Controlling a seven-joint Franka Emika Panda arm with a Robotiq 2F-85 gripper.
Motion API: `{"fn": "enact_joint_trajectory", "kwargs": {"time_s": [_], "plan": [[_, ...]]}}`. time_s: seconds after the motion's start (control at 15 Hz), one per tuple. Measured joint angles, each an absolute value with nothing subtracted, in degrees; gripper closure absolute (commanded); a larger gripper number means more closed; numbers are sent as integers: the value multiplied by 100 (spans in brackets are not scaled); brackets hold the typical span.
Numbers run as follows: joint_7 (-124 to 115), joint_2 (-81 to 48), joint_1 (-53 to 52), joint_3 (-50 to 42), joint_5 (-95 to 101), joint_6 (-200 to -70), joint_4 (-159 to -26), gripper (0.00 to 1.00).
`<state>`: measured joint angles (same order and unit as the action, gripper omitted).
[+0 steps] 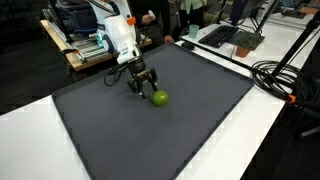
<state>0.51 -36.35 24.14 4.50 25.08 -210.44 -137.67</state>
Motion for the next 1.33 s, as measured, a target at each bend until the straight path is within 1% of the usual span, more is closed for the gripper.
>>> {"fn": "enact_joint_trajectory", "kwargs": {"time_s": [0.07,0.13,0.2,0.27,0.33,0.47,0.53,0.73,1.13,1.33], "plan": [[52,-3658,2414,452,2529,-21044,-13740,48],[53,-3678,2414,454,2553,-21044,-13716,44],[56,-3693,2413,456,2580,-21044,-13697,45],[58,-3702,2413,456,2603,-21044,-13685,43],[64,-3711,2413,457,2615,-21044,-13672,43],[75,-3717,2413,457,2631,-21044,-13648,56],[80,-3718,2412,457,2633,-21044,-13635,73],[86,-3720,2411,457,2633,-21044,-13610,85],[89,-3721,2407,452,2633,-21056,-13608,87],[89,-3692,2409,423,2633,-21265,-13644,87]]}}
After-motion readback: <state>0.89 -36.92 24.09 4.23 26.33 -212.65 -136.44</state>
